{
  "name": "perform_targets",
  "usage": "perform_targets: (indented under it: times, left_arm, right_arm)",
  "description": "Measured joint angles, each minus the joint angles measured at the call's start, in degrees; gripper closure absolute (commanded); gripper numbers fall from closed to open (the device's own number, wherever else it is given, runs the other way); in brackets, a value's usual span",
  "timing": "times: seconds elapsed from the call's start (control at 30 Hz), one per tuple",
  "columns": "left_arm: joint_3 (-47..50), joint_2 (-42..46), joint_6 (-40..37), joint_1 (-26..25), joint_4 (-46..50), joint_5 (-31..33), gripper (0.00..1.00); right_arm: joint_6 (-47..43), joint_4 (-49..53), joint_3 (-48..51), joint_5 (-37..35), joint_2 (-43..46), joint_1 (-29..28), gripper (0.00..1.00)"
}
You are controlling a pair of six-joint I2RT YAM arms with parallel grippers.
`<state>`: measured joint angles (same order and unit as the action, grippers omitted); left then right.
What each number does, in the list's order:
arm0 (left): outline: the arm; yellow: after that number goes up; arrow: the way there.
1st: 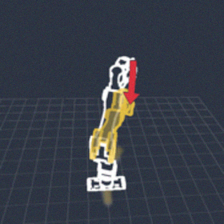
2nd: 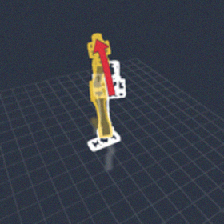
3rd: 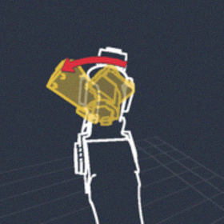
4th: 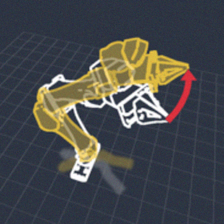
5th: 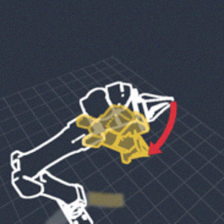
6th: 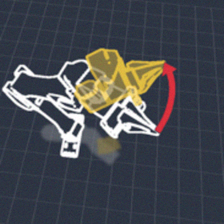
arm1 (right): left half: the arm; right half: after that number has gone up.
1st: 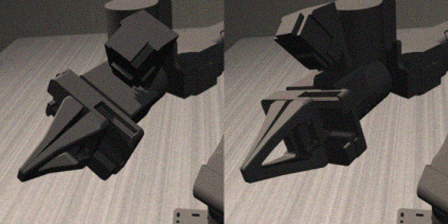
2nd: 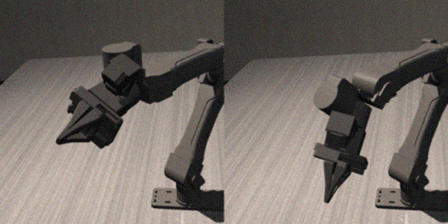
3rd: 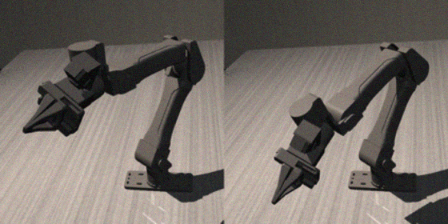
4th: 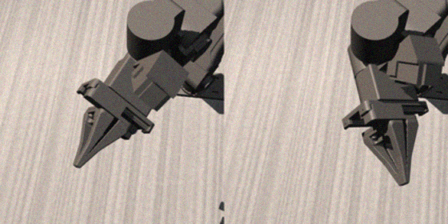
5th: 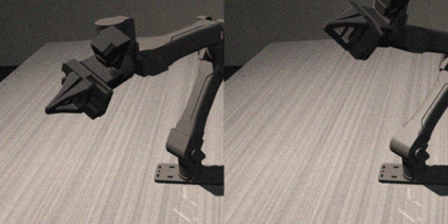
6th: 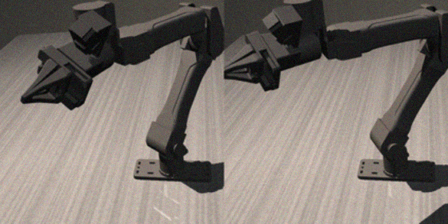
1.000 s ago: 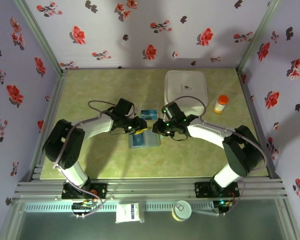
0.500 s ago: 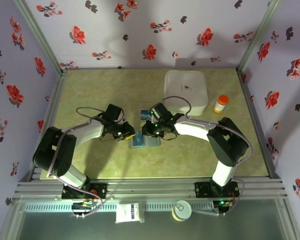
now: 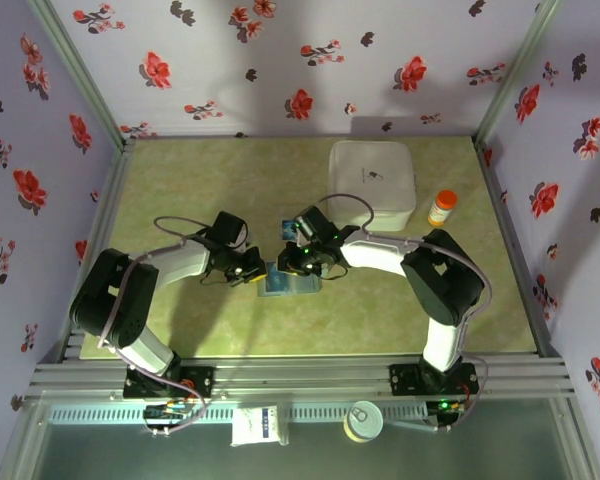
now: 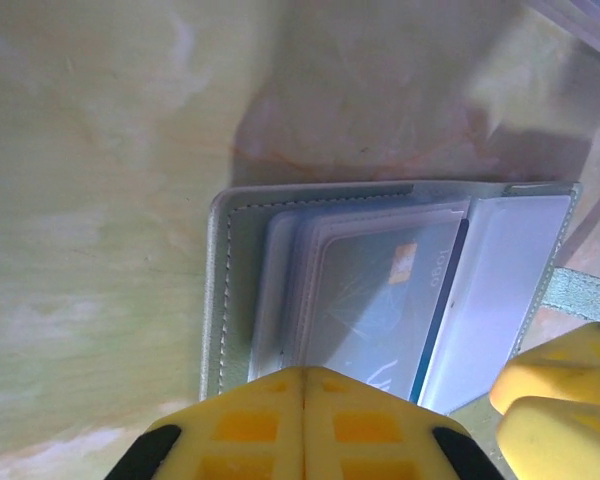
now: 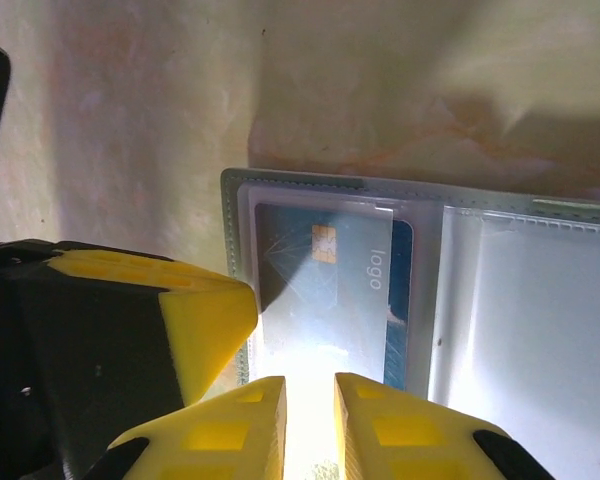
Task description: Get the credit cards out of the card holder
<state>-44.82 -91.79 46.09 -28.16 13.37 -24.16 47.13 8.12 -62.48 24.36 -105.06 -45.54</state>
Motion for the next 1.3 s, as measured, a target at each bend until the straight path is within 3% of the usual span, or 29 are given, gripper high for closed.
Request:
perform_targets:
  times: [1.3]
  left_arm:
    - [-0.8,-1.2,-2.2,0.3,1.6,1.2,0.96]
  right_arm:
    - [-1.3,2.9,-2.2,-0.4,-4.2,0.0,0.77]
